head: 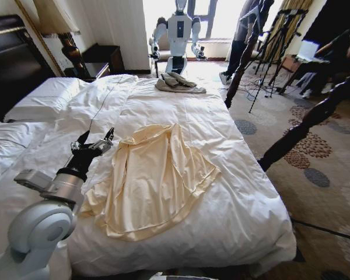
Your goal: Pick up the clothes from the bed and hang them on the clothes hanger.
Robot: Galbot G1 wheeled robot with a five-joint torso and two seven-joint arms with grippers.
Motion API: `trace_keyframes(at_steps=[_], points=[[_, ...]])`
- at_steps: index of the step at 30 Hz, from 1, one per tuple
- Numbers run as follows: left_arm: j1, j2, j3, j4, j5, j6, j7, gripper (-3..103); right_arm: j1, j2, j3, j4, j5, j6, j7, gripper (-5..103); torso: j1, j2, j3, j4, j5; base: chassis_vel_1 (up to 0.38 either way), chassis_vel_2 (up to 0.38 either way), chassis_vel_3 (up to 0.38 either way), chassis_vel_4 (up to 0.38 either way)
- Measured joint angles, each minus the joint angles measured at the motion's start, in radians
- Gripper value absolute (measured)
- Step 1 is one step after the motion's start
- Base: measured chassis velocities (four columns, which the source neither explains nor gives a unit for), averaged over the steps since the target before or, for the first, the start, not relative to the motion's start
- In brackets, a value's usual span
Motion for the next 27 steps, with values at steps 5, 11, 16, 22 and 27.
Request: trace_keyframes(at_steps=[5, 11, 16, 22, 27], points=[[0.011, -0.007, -0.008, 0.0, 0.004, -0.002, 0.001, 100, 0.004, 0.0, 0.005, 0.052, -0.002, -0.016, 0.009, 18, 0.0, 0.0, 0.0, -0.0007, 0.0012, 0.0, 0.0, 0.0, 0.0], [0.024, -0.017, -0.013, 0.0, 0.012, -0.005, 0.001, 100, 0.005, -0.025, 0.014, 0.144, -0.045, -0.038, 0.011, 18, 0.0, 0.0, 0.0, 0.0011, -0.0012, 0.0, 0.0, 0.0, 0.0], [0.038, -0.033, -0.013, 0.0, 0.024, -0.006, 0.001, 100, 0.007, -0.044, 0.021, 0.174, -0.033, -0.051, 0.009, 18, 0.0, 0.0, 0.0, -0.0002, 0.0009, 0.0, 0.0, 0.0, 0.0], [0.05, -0.028, -0.021, 0.0, 0.033, -0.006, 0.001, 100, -0.005, -0.01, -0.001, 0.185, -0.023, -0.059, -0.002, 18, 0.0, 0.0, 0.0, -0.0004, -0.0002, 0.0, 0.0, 0.0, 0.0], [0.069, -0.025, -0.029, 0.0, 0.053, -0.006, 0.002, 100, -0.037, 0.073, -0.064, 0.219, -0.016, -0.098, 0.009, 18, 0.0, 0.0, 0.0, 0.0005, -0.0001, 0.0, 0.0, 0.0, 0.0]])
